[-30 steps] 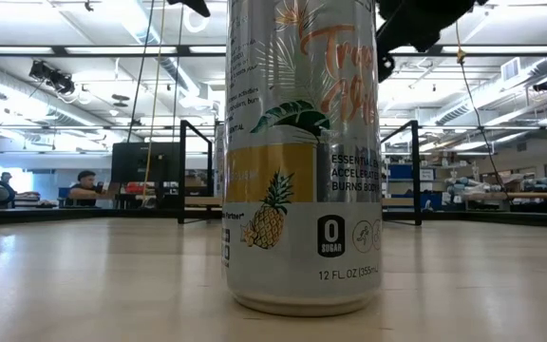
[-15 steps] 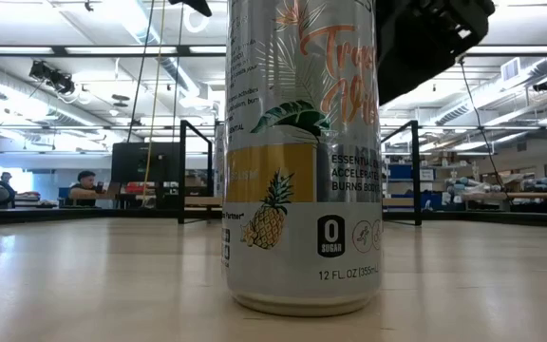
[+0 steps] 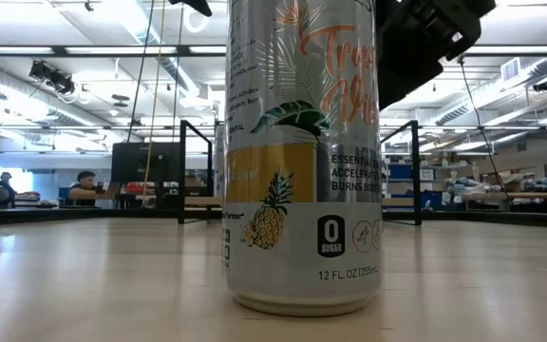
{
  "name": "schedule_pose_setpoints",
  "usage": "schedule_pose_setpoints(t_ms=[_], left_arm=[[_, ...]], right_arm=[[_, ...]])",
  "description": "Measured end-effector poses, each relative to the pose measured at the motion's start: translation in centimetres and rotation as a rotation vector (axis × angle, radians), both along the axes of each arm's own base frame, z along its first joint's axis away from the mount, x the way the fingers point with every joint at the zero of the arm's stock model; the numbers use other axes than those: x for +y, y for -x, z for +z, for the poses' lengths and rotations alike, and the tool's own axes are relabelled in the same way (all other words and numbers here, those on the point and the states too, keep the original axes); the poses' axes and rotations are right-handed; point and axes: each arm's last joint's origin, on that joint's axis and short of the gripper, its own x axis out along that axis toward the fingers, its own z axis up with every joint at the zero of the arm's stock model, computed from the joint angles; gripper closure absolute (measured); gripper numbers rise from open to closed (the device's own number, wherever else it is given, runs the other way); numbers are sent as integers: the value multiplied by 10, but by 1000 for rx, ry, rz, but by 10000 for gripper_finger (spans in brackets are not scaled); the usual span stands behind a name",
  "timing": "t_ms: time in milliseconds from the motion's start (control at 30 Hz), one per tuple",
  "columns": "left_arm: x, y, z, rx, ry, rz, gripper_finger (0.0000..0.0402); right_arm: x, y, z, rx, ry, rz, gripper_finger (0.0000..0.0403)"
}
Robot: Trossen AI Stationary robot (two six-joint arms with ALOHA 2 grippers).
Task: Place canned beverage on shelf
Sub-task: Put the red soda can on the shelf aligned with the red can
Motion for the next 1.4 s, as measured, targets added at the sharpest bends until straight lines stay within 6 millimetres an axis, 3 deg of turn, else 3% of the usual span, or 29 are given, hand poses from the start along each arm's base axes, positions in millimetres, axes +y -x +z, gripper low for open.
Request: schedule_pose_setpoints(t_ms=[100,200,367,533,733,967,1167,1400], left_arm=[[0,0,0,0,0,0,95],[0,0,0,0,0,0,95],[0,0,0,0,-1,-1,95],[0,0,0,1,-1,-1,95],[0,0,0,1,-1,-1,95],[0,0,0,1,-1,-2,95],[0,0,0,2,-2,-4,95],[0,0,0,3,-8,-11,95]], right_arm=[[-1,-2,11,-7,32,38,109],[-3,1,35,-40,62,76,109],[-19,18,71,-85,115,65,109],[-47,45,111,-184,225,-44,109],[-94,80,138,-235,289,-210,109],[-148,105,141,-211,250,-345,109],[-179,115,109,-148,164,-394,109],[-197,122,80,-163,113,-416,109]])
